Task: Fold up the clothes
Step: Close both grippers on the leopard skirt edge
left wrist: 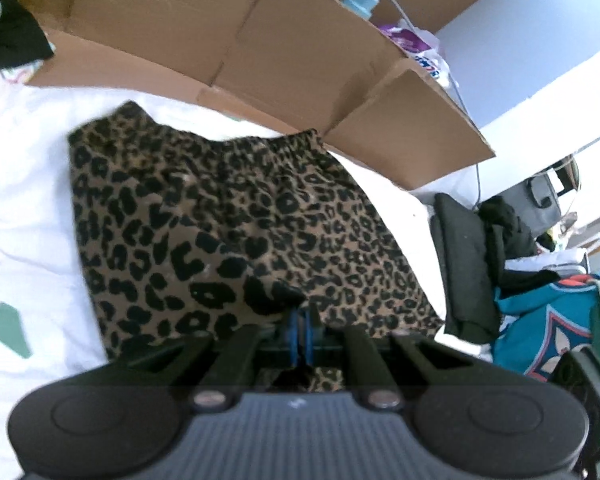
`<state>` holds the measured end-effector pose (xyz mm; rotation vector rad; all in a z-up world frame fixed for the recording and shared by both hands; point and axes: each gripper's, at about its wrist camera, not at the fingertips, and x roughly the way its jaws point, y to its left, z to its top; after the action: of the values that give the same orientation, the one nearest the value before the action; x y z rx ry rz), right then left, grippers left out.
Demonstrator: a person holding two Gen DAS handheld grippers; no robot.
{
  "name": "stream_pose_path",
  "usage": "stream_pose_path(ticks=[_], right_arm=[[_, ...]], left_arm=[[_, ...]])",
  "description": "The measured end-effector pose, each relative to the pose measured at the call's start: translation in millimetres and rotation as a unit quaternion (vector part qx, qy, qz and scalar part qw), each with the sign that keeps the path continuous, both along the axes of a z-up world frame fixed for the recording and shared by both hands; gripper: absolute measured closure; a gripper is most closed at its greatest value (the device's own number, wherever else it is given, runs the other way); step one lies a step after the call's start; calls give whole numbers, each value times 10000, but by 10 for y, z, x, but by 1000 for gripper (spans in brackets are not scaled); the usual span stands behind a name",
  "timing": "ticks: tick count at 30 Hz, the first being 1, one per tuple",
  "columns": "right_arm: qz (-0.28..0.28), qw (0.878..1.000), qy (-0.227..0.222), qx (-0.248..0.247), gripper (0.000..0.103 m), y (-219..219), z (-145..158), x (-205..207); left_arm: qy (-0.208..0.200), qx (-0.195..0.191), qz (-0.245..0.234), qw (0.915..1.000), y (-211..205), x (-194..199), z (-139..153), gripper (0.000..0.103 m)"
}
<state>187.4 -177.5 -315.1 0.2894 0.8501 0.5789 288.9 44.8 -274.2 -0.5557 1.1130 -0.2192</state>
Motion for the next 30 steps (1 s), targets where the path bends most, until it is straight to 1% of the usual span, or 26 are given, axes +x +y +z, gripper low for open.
stream_pose_path(ticks=[4,9,11,14,16,19,22,24,27,29,30], right_arm=[[-313,9994,100,114,51,-21,-27,111],[-625,9974,317,193,51,-44,-125,209],[-673,9970,338,180,51,-25,-148,230],[-739,9965,356,145,51,13,-174,262],[-771,9962,383,162,51,47,-188,287],[-842,9955,422,90,50,91,-228,317],[-961,9936,567,179,50,76,-324,367],[-1085,9913,692,265,51,53,-395,411],[-1251,9877,833,442,53,5,-498,490],[-1350,9850,985,429,60,-1,-595,560],[-1392,9835,1077,430,60,-8,-638,582]], left_arm=[[50,-141,-44,9999,-183,126,-17,98],[196,-325,-57,9993,-301,127,-107,98],[254,-401,-61,9989,-331,123,-135,98],[344,-558,-67,9978,-378,143,-161,93],[364,-583,-84,9976,-423,166,-164,90],[333,-626,-173,9973,-485,198,-176,90],[429,-805,-215,9956,-520,226,-226,96],[464,-895,-260,9946,-554,235,-242,96],[411,-860,-269,9951,-563,246,-243,96],[376,-806,-206,9958,-523,254,-233,96],[340,-770,-146,9963,-476,252,-215,96]])
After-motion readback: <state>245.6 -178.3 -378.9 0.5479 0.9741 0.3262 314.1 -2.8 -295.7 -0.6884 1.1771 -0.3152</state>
